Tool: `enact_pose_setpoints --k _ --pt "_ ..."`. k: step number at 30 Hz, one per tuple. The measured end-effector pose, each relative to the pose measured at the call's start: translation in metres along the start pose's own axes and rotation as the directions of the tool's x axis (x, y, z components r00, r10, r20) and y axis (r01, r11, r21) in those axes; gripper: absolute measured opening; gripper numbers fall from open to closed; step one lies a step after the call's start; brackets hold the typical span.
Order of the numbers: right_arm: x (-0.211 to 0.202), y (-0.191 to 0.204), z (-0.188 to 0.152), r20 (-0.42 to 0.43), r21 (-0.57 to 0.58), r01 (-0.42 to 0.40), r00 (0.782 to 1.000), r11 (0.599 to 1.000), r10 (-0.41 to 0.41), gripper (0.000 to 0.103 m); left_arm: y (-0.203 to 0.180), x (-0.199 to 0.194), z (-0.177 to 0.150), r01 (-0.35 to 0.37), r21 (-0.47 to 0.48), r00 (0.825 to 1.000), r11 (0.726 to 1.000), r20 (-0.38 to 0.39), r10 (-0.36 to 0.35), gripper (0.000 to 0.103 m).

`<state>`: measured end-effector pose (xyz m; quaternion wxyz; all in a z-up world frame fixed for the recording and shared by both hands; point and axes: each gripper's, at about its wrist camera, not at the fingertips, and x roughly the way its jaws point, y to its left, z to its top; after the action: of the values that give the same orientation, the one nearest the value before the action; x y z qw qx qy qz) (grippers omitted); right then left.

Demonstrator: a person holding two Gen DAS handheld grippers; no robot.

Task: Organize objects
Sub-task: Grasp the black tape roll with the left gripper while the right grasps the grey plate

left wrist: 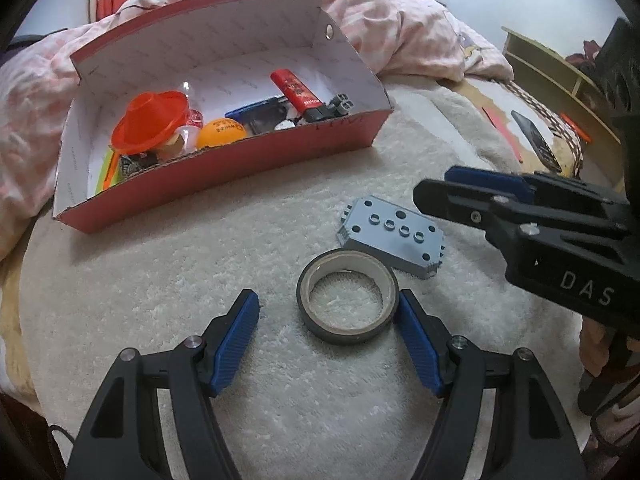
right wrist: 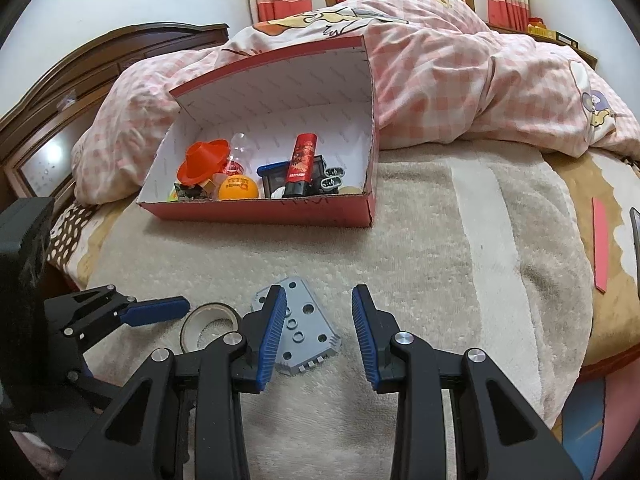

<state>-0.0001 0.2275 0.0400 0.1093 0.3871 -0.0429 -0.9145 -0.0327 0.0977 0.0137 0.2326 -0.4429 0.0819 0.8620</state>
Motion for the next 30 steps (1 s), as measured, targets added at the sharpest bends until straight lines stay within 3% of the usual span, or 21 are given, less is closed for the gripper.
enact_pose_setpoints --k 5,13,15,17,30 --pt "0.002 -0.002 -0.001 -0.007 0.001 0.003 1.0 1.0 -0.003 0.035 0.004 -0.003 0.0 -0.001 0.002 1.0 1.0 0.015 0.001 0.049" --pt "0.007 0.005 -0.006 -0.037 -0.058 0.008 0.999 0.998 -0.01 0.047 0.025 -0.008 -0.001 -0.053 -0.066 0.998 0.996 0.024 0.055 0.049" --pt "0.011 0.008 -0.007 -0.053 -0.08 0.012 0.998 0.997 -0.017 0.059 0.03 -0.008 -0.001 -0.074 -0.083 0.997 0.994 0.024 0.076 0.049" --pt "0.016 0.011 -0.009 -0.069 -0.099 0.013 0.997 0.995 -0.02 0.064 0.039 -0.008 -0.002 -0.09 -0.109 0.995 0.99 0.023 0.093 0.049" --pt "0.035 0.022 -0.009 -0.122 -0.173 0.033 0.991 0.984 -0.054 0.066 0.051 -0.006 -0.002 -0.102 -0.126 0.994 0.987 0.024 0.106 0.049"
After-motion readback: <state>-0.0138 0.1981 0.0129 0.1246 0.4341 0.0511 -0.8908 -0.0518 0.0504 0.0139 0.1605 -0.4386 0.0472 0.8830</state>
